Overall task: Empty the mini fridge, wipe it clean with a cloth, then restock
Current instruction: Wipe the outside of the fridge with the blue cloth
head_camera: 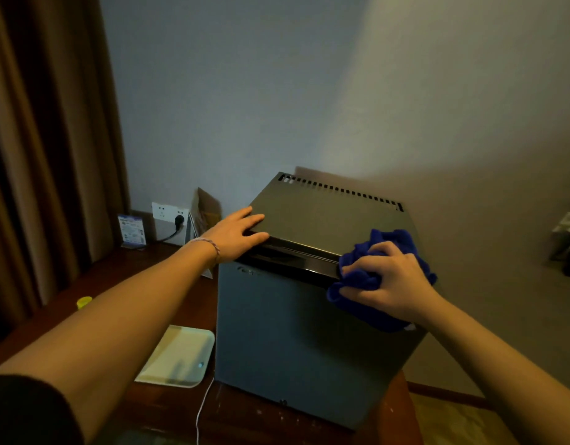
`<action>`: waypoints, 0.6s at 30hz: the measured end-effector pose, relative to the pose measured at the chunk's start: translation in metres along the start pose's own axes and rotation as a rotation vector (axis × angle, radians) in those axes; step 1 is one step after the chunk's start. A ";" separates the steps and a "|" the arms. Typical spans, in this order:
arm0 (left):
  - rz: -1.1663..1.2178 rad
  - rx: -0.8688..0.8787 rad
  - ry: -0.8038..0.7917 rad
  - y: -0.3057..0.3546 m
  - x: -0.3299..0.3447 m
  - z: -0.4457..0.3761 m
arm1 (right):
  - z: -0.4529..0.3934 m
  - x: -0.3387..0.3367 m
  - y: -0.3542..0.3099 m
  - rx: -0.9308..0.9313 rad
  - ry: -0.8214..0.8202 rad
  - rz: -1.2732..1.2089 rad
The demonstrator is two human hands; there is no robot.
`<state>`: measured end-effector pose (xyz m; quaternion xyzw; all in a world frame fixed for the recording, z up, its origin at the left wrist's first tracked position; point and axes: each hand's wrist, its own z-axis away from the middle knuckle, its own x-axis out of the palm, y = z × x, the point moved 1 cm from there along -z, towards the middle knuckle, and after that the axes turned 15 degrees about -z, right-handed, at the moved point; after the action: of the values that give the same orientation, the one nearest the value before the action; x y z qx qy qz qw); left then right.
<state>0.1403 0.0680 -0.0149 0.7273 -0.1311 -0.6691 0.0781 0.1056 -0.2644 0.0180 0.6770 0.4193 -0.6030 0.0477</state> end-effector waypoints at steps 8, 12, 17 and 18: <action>0.520 -0.306 0.120 0.004 0.010 0.014 | 0.022 -0.030 0.022 0.011 -0.150 0.155; 0.519 -0.403 0.115 0.005 0.016 0.016 | 0.035 -0.043 0.031 0.038 -0.166 0.207; 0.601 -0.462 0.188 0.009 0.022 0.016 | 0.035 -0.034 0.021 0.029 -0.095 0.185; 0.618 -0.462 0.201 0.011 0.023 0.016 | 0.033 -0.029 0.017 0.012 -0.074 0.171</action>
<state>0.1252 0.0522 -0.0351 0.6788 -0.1818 -0.5512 0.4498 0.0926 -0.3091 0.0265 0.6879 0.3541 -0.6239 0.1103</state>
